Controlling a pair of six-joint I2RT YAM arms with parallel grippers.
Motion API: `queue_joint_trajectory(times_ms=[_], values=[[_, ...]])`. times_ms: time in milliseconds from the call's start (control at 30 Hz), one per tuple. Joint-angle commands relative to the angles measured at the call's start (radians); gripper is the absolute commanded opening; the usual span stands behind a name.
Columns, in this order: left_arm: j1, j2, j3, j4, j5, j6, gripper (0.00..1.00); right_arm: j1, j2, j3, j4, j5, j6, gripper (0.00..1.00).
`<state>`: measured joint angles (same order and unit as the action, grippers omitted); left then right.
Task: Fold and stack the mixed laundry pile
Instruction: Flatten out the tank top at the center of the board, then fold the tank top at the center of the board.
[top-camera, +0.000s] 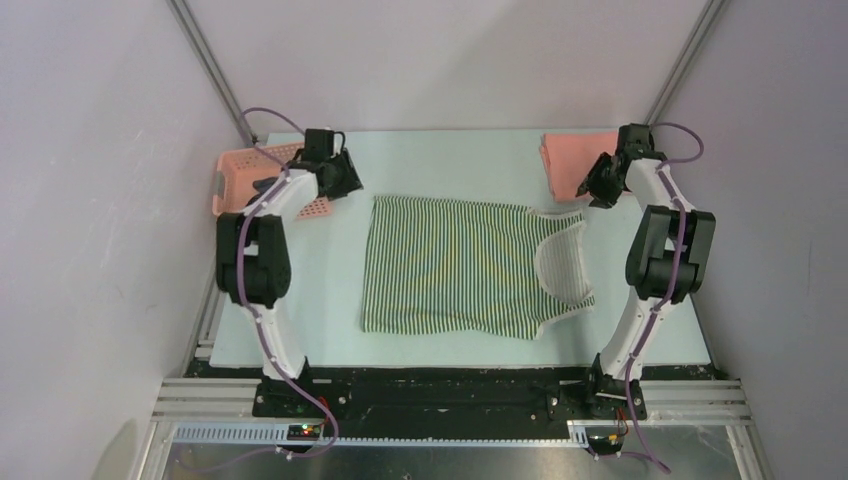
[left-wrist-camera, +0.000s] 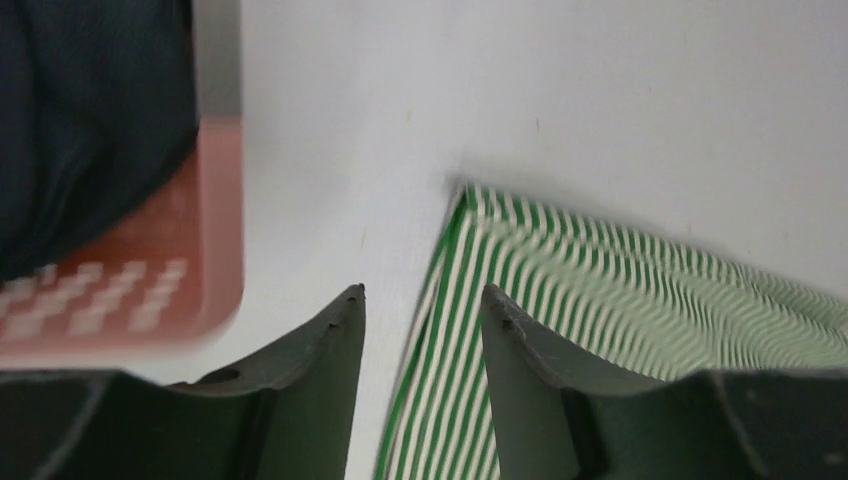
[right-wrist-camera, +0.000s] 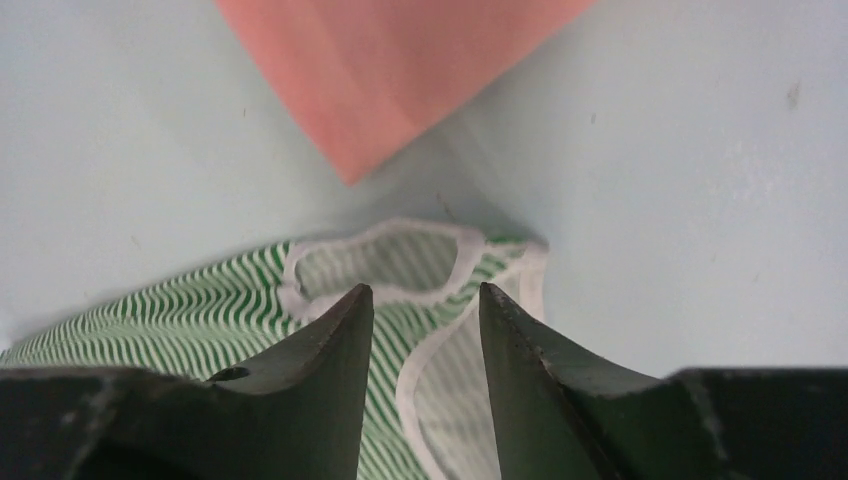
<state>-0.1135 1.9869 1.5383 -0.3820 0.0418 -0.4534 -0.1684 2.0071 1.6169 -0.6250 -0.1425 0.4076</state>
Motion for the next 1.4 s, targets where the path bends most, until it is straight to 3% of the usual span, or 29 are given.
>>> queue_joint_trajectory(times_ms=[0,200,300,633,733,900,1267,1333,1367], values=[[-0.005,-0.292,-0.179,-0.038,0.060,-0.068,0.52,0.045,-0.144,-0.056,-0.133,0.029,0.055,0.50],[-0.074,-0.656,-0.552,-0.047,0.110,-0.102,0.50,0.123,-0.402,-0.376,-0.157,0.018,0.097,0.52],[-0.114,-0.835,-0.717,-0.065,0.110,-0.119,0.50,0.218,-0.545,-0.491,-0.184,0.025,0.112,0.52],[-0.322,-1.121,-1.024,-0.129,0.036,-0.242,0.49,0.530,-0.891,-0.882,-0.251,0.040,0.300,0.45],[-0.392,-1.133,-1.059,-0.129,0.008,-0.301,0.49,0.618,-0.944,-0.973,-0.242,0.058,0.369,0.42],[-0.411,-1.105,-1.089,-0.126,-0.023,-0.323,0.48,0.678,-0.918,-1.031,-0.155,0.076,0.413,0.41],[-0.429,-1.088,-1.166,-0.056,-0.031,-0.370,0.41,0.704,-0.856,-1.064,-0.088,0.228,0.445,0.40],[-0.429,-1.076,-1.169,-0.050,-0.037,-0.367,0.38,0.703,-0.849,-1.066,-0.087,0.238,0.444,0.35],[-0.429,-1.071,-1.171,-0.045,-0.038,-0.366,0.35,0.703,-0.850,-1.066,-0.088,0.241,0.442,0.28]])
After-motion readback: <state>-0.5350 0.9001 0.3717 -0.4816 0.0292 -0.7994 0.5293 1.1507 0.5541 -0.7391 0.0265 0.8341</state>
